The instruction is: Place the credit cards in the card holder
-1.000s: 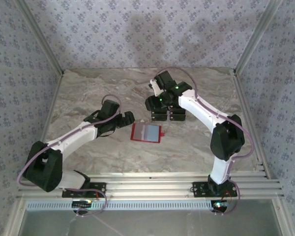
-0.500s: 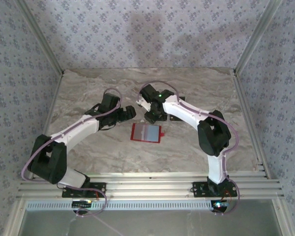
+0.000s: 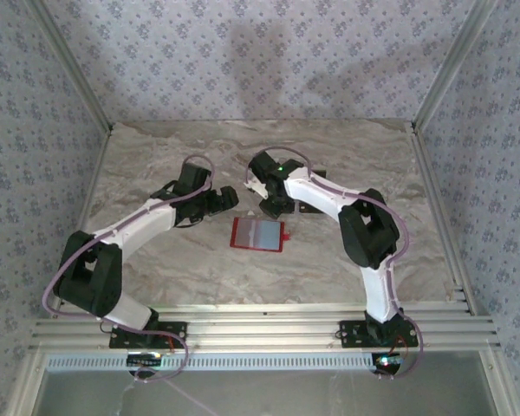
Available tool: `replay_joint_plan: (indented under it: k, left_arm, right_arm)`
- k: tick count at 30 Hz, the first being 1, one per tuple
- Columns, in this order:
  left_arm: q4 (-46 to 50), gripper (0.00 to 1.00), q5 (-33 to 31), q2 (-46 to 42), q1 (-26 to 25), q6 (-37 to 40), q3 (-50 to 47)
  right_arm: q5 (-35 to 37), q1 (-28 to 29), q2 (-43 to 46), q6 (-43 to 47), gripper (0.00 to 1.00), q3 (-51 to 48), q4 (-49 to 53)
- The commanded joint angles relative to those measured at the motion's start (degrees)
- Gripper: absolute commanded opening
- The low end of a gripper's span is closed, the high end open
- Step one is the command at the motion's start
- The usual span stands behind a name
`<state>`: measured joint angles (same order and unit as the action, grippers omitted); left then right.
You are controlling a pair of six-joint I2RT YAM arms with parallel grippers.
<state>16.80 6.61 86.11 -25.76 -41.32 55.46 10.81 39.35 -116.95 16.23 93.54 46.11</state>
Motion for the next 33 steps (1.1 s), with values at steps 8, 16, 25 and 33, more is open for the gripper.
replay_joint_plan:
  k: [8,16,25,33]
  left_arm:
    - [-0.02,1.00,1.74,1.24,0.45,0.86,1.76]
    - [-0.36,1.00,1.96,1.32,0.47,0.76,1.39]
    - [-0.45,1.00,2.18,1.38,0.45,0.68,1.30]
    - [-0.64,1.00,2.21,1.41,0.45,0.54,1.05]
  right_arm:
    - [4.17,-0.02,-2.23,1.81,0.41,2.32,0.53]
    - [5.13,0.54,0.60,1.44,0.42,2.16,-0.21]
    - [6.14,0.73,1.21,2.01,0.42,1.89,-0.99]
    - [8.09,0.27,-1.49,3.23,0.42,2.43,-1.02]
